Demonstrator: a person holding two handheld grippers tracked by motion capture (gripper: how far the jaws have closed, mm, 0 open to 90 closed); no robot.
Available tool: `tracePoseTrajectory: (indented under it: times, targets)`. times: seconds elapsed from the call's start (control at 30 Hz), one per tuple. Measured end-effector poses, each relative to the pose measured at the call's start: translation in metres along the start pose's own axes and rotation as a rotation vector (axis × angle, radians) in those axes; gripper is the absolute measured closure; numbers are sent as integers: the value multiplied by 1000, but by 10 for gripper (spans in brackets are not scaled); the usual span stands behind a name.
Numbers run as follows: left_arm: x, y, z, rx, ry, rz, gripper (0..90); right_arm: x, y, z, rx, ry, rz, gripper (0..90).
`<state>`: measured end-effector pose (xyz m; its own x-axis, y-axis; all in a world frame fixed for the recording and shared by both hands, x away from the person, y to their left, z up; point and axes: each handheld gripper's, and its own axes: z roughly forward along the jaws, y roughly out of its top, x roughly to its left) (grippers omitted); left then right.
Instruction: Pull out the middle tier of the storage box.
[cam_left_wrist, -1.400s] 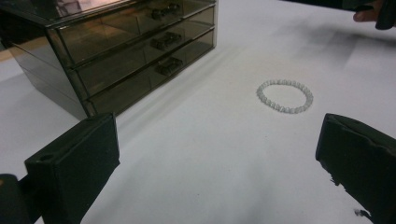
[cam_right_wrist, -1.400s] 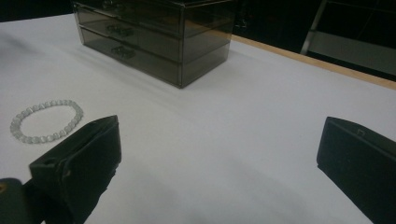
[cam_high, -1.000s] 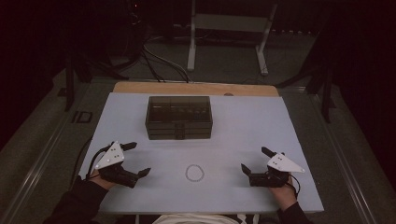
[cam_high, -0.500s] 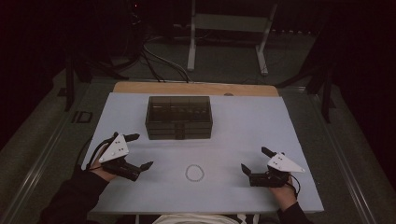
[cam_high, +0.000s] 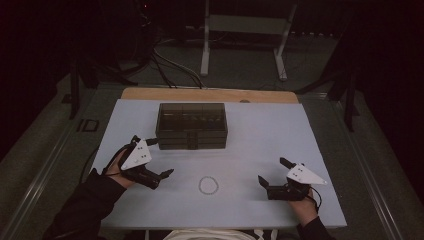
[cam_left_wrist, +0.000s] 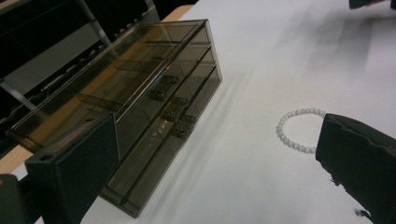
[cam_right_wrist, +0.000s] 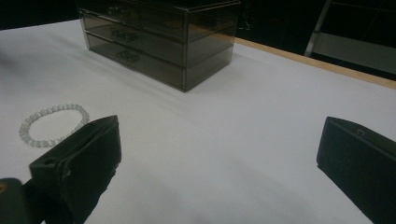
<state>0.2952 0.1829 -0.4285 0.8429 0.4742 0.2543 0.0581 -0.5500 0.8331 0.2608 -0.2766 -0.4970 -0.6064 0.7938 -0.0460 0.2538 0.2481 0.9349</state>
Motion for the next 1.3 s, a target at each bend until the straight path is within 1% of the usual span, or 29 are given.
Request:
tracePoseTrajectory:
  times: [0.03,0.2,0.27,0.33,0.4,0.43,0.5,0.53,0.57,0.63,0.7,0.73,0.77,0.83,0.87,0.9,0.93,0.97,1.0,1.07,1.1,1.13,1.17,1.2,1.23,1.27,1.3]
  targets:
    - [-1,4,6,13,-13,19,10,0,0,0,2,1,-2,0]
    - [-1,9,14,24,-21,35,10,0,0,0,-1,1,-2,0]
    - [0,12,19,35,-15,54,10,1,0,0,2,1,-4,0]
    - [0,13,21,36,-12,59,10,1,0,0,2,1,-4,0]
    - [0,16,26,49,-9,75,10,1,0,0,2,2,-4,0]
    - [-1,18,30,59,0,85,10,0,0,0,2,3,-2,0]
    - [0,18,33,66,-1,82,10,0,0,1,3,5,-3,0]
    - [0,19,37,78,-6,87,10,1,0,1,4,5,-4,0]
    - [-1,20,40,86,0,91,10,1,0,1,4,6,-5,0]
    - [-2,21,45,102,5,106,10,1,0,1,5,8,-3,0]
    - [-4,22,51,122,15,133,10,0,0,1,5,10,-2,0]
    - [-4,22,51,122,15,133,10,0,0,1,5,10,-2,0]
    - [-5,24,55,136,16,143,10,0,0,1,6,11,-2,0]
    - [-7,24,59,147,23,160,10,0,0,1,6,14,-1,0]
    - [-7,24,59,147,23,160,10,1,0,1,7,15,0,0]
    - [-10,24,63,172,47,194,10,1,0,1,8,16,0,0]
    - [-10,24,63,172,47,194,10,1,0,1,8,16,0,0]
    - [-12,24,67,191,56,210,10,1,0,1,10,16,0,0]
    - [-13,23,69,195,63,214,10,1,0,1,11,17,0,0]
    - [-15,23,73,227,66,202,10,1,0,1,11,17,0,0]
    - [-15,23,73,227,66,202,10,1,0,1,10,18,0,0]
    - [-16,23,75,234,87,204,10,1,0,1,11,18,2,0]
    - [-18,23,78,273,93,204,10,1,0,1,11,19,2,0]
    - [-20,23,79,289,112,218,10,1,0,1,11,19,1,0]
    - [-21,23,81,301,129,241,10,1,0,1,11,19,2,0]
    - [-22,22,82,314,123,257,10,1,0,1,12,19,2,0]
    - [-24,22,83,333,135,276,10,1,0,1,12,19,2,0]
